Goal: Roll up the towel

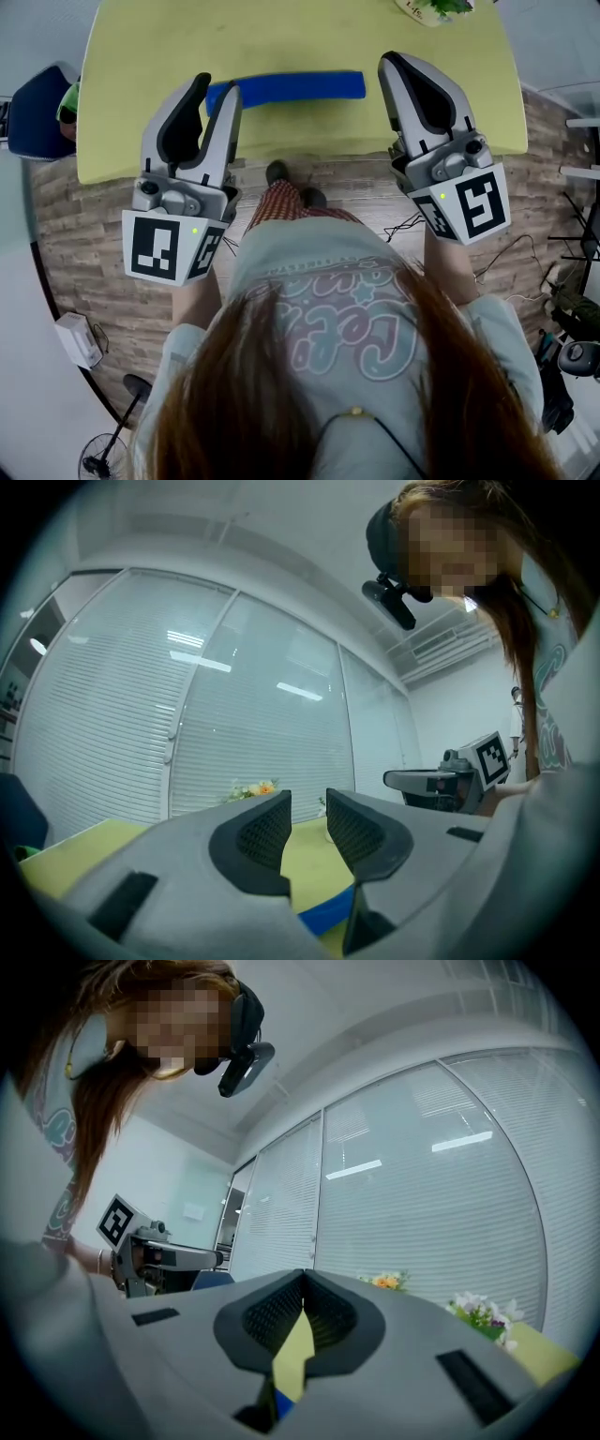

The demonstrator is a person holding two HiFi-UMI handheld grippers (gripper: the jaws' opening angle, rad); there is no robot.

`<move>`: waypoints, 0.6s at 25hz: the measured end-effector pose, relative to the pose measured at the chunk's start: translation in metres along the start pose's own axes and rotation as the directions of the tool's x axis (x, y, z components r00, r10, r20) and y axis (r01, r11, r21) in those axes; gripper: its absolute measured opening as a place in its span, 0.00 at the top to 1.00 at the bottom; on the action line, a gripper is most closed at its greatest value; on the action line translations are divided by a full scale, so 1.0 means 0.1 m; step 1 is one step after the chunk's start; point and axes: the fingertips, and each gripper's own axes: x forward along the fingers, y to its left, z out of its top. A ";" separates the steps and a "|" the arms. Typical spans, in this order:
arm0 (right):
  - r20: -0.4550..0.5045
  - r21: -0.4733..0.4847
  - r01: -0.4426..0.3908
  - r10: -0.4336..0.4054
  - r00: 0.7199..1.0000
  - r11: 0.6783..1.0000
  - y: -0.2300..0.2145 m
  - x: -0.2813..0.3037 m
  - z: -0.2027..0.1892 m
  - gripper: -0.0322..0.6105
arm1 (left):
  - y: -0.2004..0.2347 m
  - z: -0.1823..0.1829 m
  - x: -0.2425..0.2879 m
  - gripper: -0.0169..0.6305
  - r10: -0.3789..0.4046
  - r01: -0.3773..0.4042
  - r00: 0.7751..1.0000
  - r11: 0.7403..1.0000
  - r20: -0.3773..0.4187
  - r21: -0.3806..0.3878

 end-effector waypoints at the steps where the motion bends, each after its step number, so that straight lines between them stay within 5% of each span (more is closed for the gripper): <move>1: 0.004 -0.001 -0.003 0.003 1.000 1.000 0.01 -0.01 0.01 0.94 | -0.01 0.00 -0.01 0.80 0.004 -0.004 1.000 1.000 0.002 0.001; 15: 0.037 0.021 -0.044 0.044 0.998 0.999 0.14 -0.03 0.06 0.94 | 0.03 -0.13 -0.09 0.92 0.052 -0.052 0.999 0.999 -0.012 0.016</move>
